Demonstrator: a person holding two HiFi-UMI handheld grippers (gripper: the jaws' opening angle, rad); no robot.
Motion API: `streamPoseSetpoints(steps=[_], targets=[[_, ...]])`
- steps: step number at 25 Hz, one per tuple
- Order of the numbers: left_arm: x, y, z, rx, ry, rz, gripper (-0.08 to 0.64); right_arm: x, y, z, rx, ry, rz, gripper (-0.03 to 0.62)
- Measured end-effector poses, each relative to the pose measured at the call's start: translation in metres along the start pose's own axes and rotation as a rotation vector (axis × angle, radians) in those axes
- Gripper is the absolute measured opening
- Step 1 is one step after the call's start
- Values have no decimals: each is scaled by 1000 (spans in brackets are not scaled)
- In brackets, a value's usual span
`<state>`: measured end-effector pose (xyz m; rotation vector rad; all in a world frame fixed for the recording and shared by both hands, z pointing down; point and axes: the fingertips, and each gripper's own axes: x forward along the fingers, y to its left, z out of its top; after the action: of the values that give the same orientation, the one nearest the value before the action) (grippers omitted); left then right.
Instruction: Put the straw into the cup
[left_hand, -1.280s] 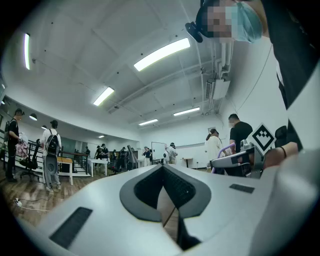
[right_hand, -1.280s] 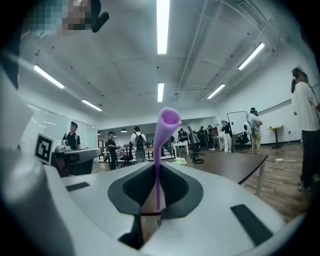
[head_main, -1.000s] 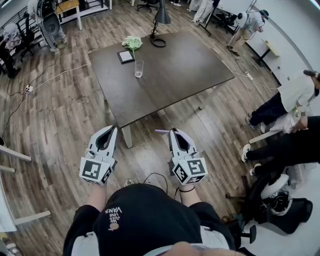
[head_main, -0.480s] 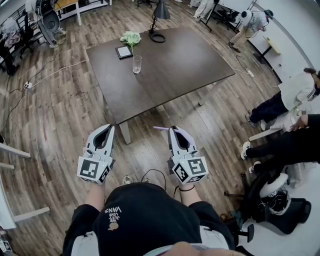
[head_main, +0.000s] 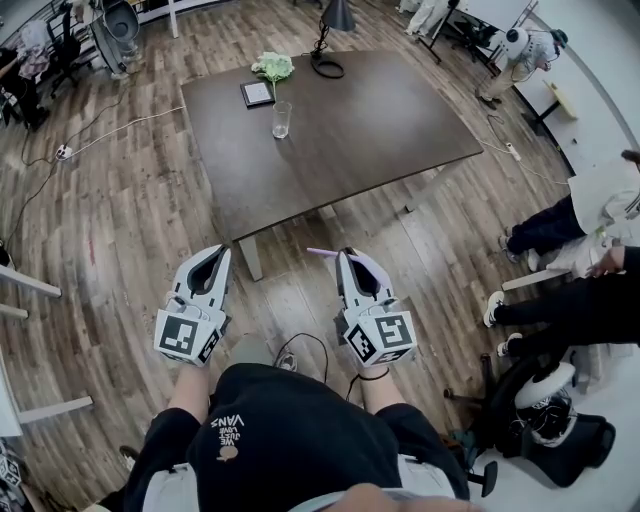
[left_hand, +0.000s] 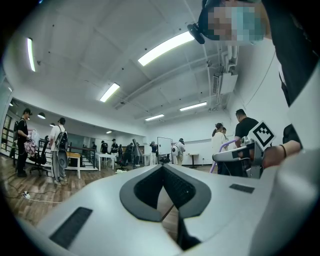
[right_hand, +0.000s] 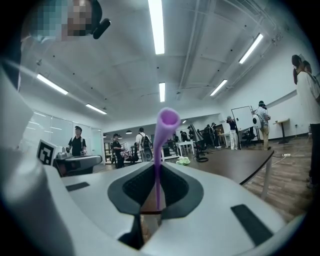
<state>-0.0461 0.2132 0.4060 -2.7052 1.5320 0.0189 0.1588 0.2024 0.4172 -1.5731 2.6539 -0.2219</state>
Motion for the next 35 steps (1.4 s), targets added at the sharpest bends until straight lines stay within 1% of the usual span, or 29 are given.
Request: streamPoseSetpoints(steps=[3, 8, 16, 23, 29, 35], targets=[[8, 10, -5, -8, 8, 9, 9, 13, -4, -2, 0, 5, 6, 41], [36, 35, -6, -16, 5, -3, 9, 48, -12, 0, 4, 15, -5, 40], [81, 81, -2, -23, -13, -66, 9, 106, -18, 10, 1, 0, -52, 40], [100, 123, -6, -33, -19, -100, 9, 145, -10, 12, -1, -16, -92, 40], [114, 144, -8, -42, -16, -131, 9, 161, -9, 12, 4, -27, -131, 40], [131, 149, -14, -52, -5, -146, 9, 172, -21, 12, 6, -15, -146, 41]])
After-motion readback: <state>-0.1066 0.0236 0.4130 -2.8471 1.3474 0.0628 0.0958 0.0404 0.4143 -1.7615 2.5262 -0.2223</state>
